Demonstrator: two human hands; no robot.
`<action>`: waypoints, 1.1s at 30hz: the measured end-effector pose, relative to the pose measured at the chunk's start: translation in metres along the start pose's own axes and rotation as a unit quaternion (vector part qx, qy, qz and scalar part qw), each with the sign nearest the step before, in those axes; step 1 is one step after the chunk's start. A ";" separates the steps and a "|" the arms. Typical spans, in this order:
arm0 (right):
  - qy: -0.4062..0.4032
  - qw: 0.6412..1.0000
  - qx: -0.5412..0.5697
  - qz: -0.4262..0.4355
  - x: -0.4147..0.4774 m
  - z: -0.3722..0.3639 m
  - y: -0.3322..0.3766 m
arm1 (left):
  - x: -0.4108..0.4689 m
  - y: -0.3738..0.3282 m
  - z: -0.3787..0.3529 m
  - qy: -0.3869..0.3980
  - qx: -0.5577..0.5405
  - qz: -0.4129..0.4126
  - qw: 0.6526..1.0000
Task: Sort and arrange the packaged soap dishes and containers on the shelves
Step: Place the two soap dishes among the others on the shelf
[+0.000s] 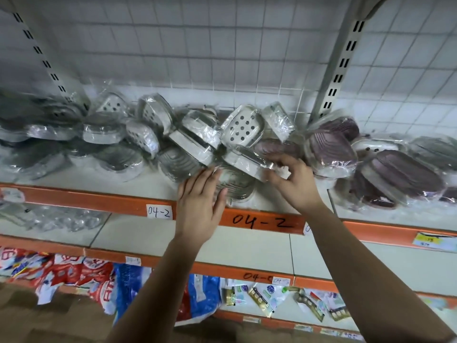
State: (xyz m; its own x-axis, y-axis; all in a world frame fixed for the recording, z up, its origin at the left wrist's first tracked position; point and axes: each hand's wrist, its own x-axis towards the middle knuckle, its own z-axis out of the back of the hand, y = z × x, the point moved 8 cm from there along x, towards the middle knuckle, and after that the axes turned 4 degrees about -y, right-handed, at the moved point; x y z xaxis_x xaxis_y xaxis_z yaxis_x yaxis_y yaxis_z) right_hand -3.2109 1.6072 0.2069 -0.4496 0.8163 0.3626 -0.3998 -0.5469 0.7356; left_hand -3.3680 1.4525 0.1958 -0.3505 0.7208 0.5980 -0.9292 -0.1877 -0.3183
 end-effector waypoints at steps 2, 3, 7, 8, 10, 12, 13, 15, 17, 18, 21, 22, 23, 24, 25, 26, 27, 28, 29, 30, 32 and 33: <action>0.017 0.999 0.045 -0.019 0.000 -0.003 -0.003 | 0.000 0.002 -0.002 0.006 -0.004 0.002 1.000; 0.025 0.996 0.074 -0.031 0.000 -0.005 -0.005 | 0.000 0.003 -0.002 0.007 -0.008 0.002 1.000; 0.015 0.986 0.158 -0.050 0.001 -0.008 -0.007 | -0.001 0.006 -0.001 0.005 -0.014 -0.002 1.000; 0.015 0.985 0.165 -0.054 0.001 -0.009 -0.008 | -0.001 0.007 -0.001 0.008 -0.016 -0.002 1.000; 0.026 0.983 0.171 -0.066 0.001 -0.012 -0.012 | -0.001 0.009 -0.003 0.018 -0.019 0.000 1.000; 0.030 0.982 0.170 -0.074 0.000 -0.013 -0.013 | -0.002 0.010 -0.005 0.029 -0.022 0.000 0.999; 0.026 0.984 0.160 -0.070 -0.001 -0.013 -0.013 | -0.002 0.010 -0.006 0.032 -0.026 -0.002 0.999; 0.005 0.987 0.145 -0.066 -0.002 -0.012 -0.010 | -0.002 0.011 -0.009 0.043 -0.038 -0.009 0.998; -0.026 0.985 0.158 -0.071 -0.004 -0.008 -0.008 | 0.000 0.012 -0.013 0.055 -0.048 -0.023 0.997; -0.041 0.983 0.163 -0.067 -0.006 -0.005 -0.005 | 0.001 0.012 -0.015 0.060 -0.054 -0.031 0.996; -0.085 0.983 0.159 -0.042 -0.017 0.007 0.000 | 0.003 0.008 -0.020 0.080 -0.073 -0.058 0.992; -0.097 0.982 0.157 -0.041 -0.022 0.012 0.000 | 0.003 0.007 -0.022 0.086 -0.076 -0.064 0.991; -0.109 0.982 0.149 -0.041 -0.026 0.017 -0.001 | 0.003 0.006 -0.023 0.088 -0.075 -0.068 0.991; -0.123 0.983 0.134 -0.040 -0.031 0.023 -0.002 | 0.004 0.005 -0.024 0.086 -0.073 -0.072 0.991; -0.139 0.983 0.117 -0.038 -0.036 0.029 -0.003 | 0.004 0.004 -0.024 0.083 -0.066 -0.078 0.991; -0.156 0.982 0.105 -0.035 -0.041 0.035 -0.003 | 0.006 0.002 -0.024 0.080 -0.056 -0.083 0.992; -0.173 0.980 0.096 -0.031 -0.046 0.040 -0.002 | 0.008 0.001 -0.026 0.081 -0.042 -0.086 0.992; -0.188 0.978 0.088 -0.028 -0.050 0.045 -0.001 | 0.010 -0.001 -0.027 0.082 -0.030 -0.088 0.992; -0.201 0.976 0.083 -0.027 -0.053 0.050 0.000 | 0.014 -0.003 -0.028 0.083 -0.022 -0.091 0.992; -0.212 0.974 0.079 -0.027 -0.057 0.053 0.000 | 0.017 -0.005 -0.029 0.082 -0.017 -0.095 0.992; -0.221 0.972 0.072 -0.029 -0.063 0.059 0.001 | 0.023 -0.009 -0.030 0.074 -0.018 -0.101 0.992; -0.223 0.972 0.068 -0.031 -0.066 0.060 0.000 | 0.024 -0.010 -0.030 0.071 -0.023 -0.105 0.992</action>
State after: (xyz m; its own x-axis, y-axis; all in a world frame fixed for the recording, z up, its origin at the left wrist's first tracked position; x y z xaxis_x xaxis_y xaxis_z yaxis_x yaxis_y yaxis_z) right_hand -3.1339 1.5646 0.2175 -0.0255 0.8631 0.5044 -0.2932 -0.4889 0.8216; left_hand -3.3637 1.4916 0.1909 -0.1276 0.8280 0.5461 -0.9725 0.0038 -0.2329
